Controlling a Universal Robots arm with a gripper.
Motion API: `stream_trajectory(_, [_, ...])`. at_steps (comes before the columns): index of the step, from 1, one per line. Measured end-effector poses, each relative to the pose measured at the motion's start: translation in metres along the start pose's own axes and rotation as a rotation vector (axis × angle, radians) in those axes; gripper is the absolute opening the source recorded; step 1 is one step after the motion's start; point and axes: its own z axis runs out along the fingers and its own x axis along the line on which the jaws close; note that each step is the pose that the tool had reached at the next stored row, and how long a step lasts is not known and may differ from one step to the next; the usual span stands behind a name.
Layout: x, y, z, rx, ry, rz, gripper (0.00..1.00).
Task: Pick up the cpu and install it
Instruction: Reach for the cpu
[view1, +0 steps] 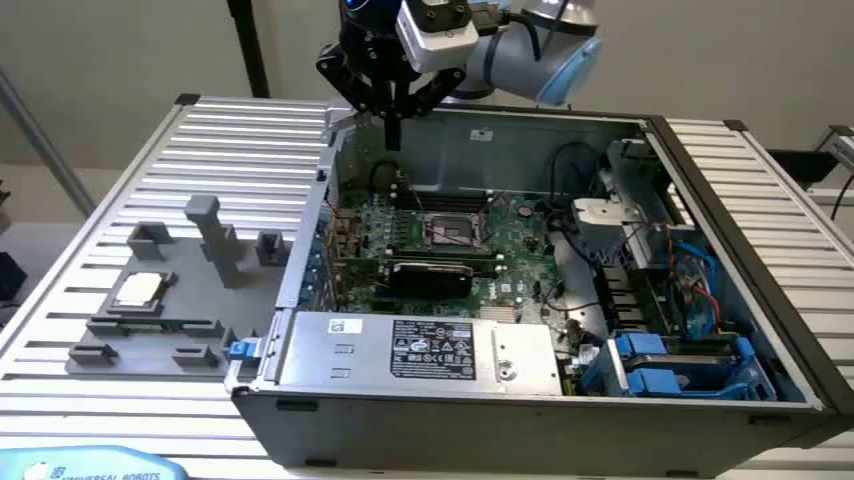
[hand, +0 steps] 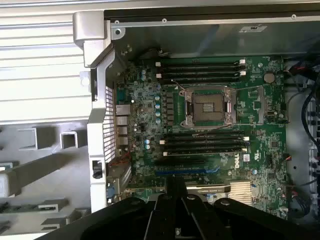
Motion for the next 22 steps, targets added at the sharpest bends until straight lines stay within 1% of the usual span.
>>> stream_trajectory(14, [0.001,-0.0002,-0.0001,0.0001,0.0000,0.000,0.11])
stream_trajectory(16, [0.007,-0.0009,-0.0002,0.0001,0.0000,0.000,0.11])
stream_trajectory(22, [0.034,-0.0056,-0.0009,0.0001,0.0001,0.000,0.11])
